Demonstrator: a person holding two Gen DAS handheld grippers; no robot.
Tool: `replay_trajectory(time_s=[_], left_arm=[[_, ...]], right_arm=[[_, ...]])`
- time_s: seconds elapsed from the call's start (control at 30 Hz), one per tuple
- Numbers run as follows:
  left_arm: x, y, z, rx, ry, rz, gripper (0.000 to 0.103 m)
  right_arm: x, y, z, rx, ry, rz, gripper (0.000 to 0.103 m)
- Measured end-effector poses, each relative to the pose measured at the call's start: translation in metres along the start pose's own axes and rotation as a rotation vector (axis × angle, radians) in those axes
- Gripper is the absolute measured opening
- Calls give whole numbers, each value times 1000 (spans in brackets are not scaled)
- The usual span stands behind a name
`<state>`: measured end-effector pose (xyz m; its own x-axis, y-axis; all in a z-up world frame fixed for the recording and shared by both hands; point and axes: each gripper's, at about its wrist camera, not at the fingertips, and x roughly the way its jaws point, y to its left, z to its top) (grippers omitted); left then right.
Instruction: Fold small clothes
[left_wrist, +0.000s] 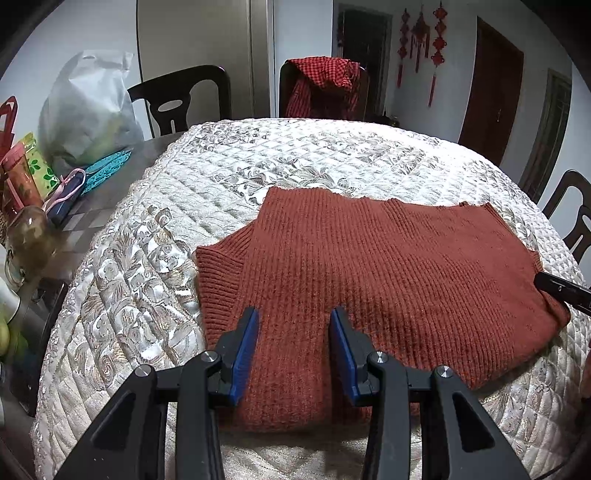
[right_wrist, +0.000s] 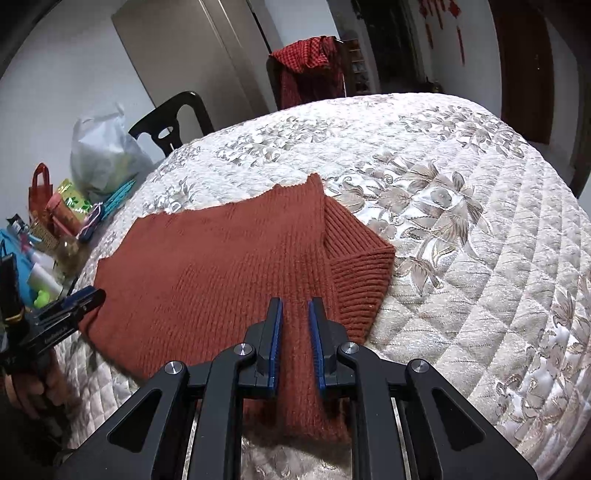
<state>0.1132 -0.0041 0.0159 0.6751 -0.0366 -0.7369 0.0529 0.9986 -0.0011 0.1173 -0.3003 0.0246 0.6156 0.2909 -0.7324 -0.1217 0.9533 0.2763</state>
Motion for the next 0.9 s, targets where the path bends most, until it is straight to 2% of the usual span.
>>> replay_trajectory(time_s=[0.3, 0.63, 0.9], left_arm=[[0, 0, 1, 2, 2, -1, 43], [-18, 13, -2, -16, -26, 23, 43], [-26, 36, -15, -72, -22, 10, 53]], right_arm=[[-2, 1, 2, -1, 3, -5, 15], [-26, 26, -1, -61, -35, 26, 15], [-26, 56, -13, -117, -15, 82, 17]])
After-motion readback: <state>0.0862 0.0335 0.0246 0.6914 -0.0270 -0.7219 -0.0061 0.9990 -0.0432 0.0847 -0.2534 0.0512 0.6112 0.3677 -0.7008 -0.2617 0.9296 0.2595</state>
